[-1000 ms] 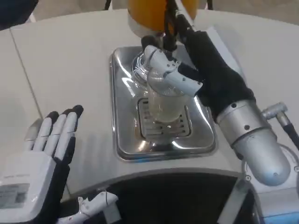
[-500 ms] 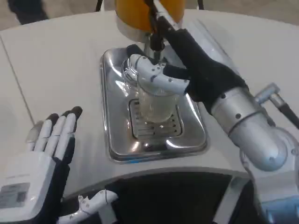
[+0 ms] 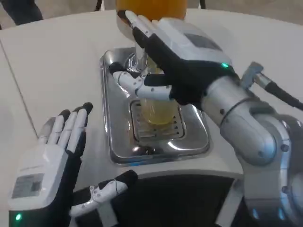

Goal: Grasp the cup under the faucet to collect the drink, then remove the cup.

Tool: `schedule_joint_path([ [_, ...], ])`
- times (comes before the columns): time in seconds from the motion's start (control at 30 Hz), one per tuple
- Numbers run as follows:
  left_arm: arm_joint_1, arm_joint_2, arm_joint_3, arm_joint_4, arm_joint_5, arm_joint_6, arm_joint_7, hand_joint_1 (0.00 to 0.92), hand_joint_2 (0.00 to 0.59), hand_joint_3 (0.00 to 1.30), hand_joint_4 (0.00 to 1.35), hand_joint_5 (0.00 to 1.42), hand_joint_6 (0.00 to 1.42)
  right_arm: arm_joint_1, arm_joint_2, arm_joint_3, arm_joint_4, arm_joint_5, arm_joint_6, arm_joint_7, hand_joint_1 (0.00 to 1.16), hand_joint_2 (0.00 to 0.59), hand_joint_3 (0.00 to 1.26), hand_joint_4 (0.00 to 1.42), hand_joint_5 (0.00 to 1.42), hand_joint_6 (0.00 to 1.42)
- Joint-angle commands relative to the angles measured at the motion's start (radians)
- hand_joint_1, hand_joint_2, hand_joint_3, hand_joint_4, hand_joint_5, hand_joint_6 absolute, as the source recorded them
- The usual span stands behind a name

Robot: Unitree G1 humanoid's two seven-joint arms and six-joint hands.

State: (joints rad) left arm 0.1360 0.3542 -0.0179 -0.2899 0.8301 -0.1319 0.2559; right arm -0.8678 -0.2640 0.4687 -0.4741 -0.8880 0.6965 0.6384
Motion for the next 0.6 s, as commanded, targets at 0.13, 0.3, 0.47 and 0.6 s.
schedule_joint_path([
  [0.13,-0.081,-0.018,-0.029,0.080,-0.001,0.039,-0.005,0.000,0.105,0.00,0.00,0.00,0.01,0.006,0.050,0.041,-0.049,-0.076,-0.002,0.078,0.30,0.473,0.01,0.00,0.00,0.03],
  [0.3,-0.179,-0.039,-0.061,0.163,-0.004,0.062,0.009,0.048,0.101,0.00,0.00,0.00,0.01,0.030,0.075,0.032,-0.062,-0.116,0.000,0.099,0.30,0.480,0.01,0.00,0.00,0.03],
  [0.47,-0.258,-0.063,-0.092,0.232,-0.010,0.079,0.022,0.080,0.091,0.00,0.00,0.00,0.01,0.066,0.091,0.020,-0.078,-0.156,-0.014,0.101,0.31,0.484,0.01,0.00,0.00,0.03],
  [0.6,-0.299,-0.077,-0.106,0.269,-0.019,0.088,0.024,0.085,0.082,0.00,0.00,0.00,0.00,0.080,0.093,0.001,-0.077,-0.157,-0.027,0.102,0.34,0.478,0.01,0.00,0.00,0.03],
])
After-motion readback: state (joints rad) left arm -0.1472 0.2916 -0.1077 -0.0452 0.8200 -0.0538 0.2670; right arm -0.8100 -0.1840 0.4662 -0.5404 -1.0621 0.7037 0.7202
